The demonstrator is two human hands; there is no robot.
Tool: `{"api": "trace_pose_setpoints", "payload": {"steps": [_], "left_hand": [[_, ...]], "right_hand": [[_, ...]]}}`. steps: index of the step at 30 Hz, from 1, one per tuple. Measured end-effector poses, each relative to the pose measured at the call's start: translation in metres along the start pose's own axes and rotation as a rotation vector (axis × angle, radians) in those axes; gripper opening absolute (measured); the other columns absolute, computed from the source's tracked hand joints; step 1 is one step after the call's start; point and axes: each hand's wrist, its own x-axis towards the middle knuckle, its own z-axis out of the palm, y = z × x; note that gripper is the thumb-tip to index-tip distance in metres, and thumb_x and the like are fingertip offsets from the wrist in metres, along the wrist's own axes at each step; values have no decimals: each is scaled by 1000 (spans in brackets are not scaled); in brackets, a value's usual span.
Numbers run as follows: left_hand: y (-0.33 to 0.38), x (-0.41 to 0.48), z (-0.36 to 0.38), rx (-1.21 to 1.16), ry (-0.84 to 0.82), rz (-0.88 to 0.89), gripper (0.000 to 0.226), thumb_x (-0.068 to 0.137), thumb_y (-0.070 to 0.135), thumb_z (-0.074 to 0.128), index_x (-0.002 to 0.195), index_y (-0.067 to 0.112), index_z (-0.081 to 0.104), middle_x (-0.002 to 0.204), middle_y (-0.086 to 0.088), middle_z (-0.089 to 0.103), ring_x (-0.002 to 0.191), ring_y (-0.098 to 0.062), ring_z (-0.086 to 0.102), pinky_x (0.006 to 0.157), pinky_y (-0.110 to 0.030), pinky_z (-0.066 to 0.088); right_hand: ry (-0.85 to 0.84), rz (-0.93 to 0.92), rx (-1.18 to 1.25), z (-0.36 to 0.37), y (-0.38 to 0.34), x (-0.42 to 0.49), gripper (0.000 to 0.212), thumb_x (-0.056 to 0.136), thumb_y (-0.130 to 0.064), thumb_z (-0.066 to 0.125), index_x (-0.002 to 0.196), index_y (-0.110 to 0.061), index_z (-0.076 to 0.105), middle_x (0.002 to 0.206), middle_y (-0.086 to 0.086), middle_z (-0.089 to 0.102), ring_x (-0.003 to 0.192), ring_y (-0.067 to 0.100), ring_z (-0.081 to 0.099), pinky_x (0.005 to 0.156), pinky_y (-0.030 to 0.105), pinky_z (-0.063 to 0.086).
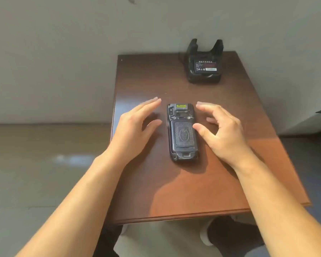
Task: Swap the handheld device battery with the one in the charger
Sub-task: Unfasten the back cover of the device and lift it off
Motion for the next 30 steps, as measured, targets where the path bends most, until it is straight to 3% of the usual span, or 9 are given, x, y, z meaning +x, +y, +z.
{"api": "trace_pose_setpoints", "payload": {"steps": [5, 12, 18, 21, 23, 27, 30], "left_hand": [[-8, 31, 4, -21, -112, 35, 49, 89, 13, 72, 137, 15, 61, 140, 1, 62, 122, -12, 62, 106, -22, 46], [-11, 39, 4, -24, -137, 42, 41, 84, 16, 77, 125, 17, 71, 128, 4, 70, 118, 1, 61, 105, -13, 43], [-11, 43, 3, -55, -133, -5, 41, 81, 17, 79, 121, 21, 74, 123, 7, 73, 113, 5, 63, 106, -16, 45], [-12, 44, 3, -62, -135, -15, 40, 80, 18, 80, 120, 22, 74, 121, 8, 73, 115, 3, 65, 107, -23, 46], [-11, 45, 4, -68, -137, -22, 40, 80, 18, 81, 119, 22, 74, 120, 10, 73, 112, 5, 65, 106, -20, 46], [-11, 46, 4, -76, -143, -49, 39, 79, 19, 82, 117, 26, 75, 114, 15, 74, 91, 11, 68, 96, -13, 49], [-11, 46, 4, -90, -150, -60, 39, 79, 19, 82, 116, 27, 76, 113, 17, 75, 85, 18, 64, 94, -10, 48]], "right_hand": [[-68, 17, 5, -9, 19, 21, 35, 89, -6, 74, 122, -18, 73, 127, -6, 72, 115, 2, 68, 85, 18, 58], [-84, 32, 48, -8, 26, 28, 31, 85, -10, 79, 116, -18, 77, 121, -7, 75, 113, 0, 69, 85, 32, 61], [-79, 125, 169, -5, 22, 34, 41, 80, -12, 85, 120, -16, 74, 111, -5, 78, 103, 3, 75, 97, 31, 59], [-62, 110, 150, -5, 21, 35, 38, 79, -13, 86, 115, -14, 76, 105, -5, 79, 98, 3, 76, 94, 28, 60], [-48, 86, 122, -4, 20, 37, 36, 78, -14, 87, 112, -14, 77, 102, -6, 79, 95, 1, 76, 90, 25, 60], [-12, 1, 43, -5, 21, 40, 32, 76, -16, 89, 106, -11, 79, 96, -7, 79, 92, 1, 76, 85, 18, 58], [21, -60, -6, -3, 23, 40, 29, 76, -18, 88, 102, -9, 80, 95, -4, 80, 88, 2, 76, 83, 20, 59]]}}
